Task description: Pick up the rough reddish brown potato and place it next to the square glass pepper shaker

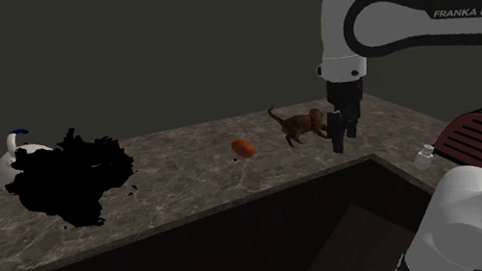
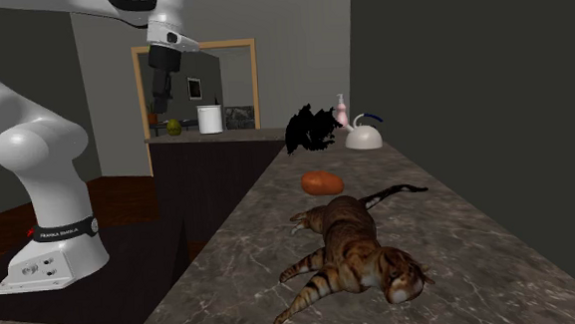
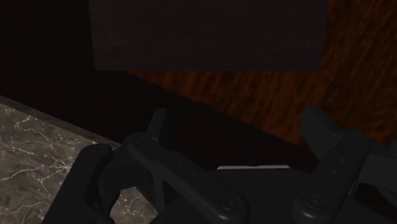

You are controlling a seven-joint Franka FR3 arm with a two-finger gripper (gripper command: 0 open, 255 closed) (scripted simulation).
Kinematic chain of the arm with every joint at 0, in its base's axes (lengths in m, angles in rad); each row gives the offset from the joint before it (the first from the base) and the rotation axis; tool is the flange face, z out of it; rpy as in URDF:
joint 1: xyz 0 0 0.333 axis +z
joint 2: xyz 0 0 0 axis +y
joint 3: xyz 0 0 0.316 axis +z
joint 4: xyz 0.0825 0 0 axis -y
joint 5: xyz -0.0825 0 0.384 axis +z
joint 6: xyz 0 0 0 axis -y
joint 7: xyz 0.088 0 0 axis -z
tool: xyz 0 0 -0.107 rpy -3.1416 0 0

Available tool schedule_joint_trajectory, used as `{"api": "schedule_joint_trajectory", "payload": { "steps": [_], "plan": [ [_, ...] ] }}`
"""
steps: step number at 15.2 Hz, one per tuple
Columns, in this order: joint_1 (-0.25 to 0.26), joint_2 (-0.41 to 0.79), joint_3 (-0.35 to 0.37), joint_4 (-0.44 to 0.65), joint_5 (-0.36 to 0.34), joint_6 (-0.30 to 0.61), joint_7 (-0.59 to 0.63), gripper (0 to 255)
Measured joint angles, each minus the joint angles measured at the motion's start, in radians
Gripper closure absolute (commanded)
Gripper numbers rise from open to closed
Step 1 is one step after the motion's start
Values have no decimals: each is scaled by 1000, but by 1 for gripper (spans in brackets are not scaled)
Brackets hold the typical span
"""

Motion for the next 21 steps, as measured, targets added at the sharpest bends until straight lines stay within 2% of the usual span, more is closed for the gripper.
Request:
{"api": "schedule_joint_trajectory", "payload": {
  "steps": [1, 4, 8, 15, 21],
  "plan": [
    [0, 0, 0, 0, 0, 0, 0, 0],
    [-3, 41, 1, -16, -9, 85, -2, 0],
    [-12, 124, -2, -54, -31, 257, -8, 0],
    [-35, 311, -14, -52, -76, 545, -19, 0],
    [-52, 499, -19, 19, -113, 748, -12, 0]
  ]
}}
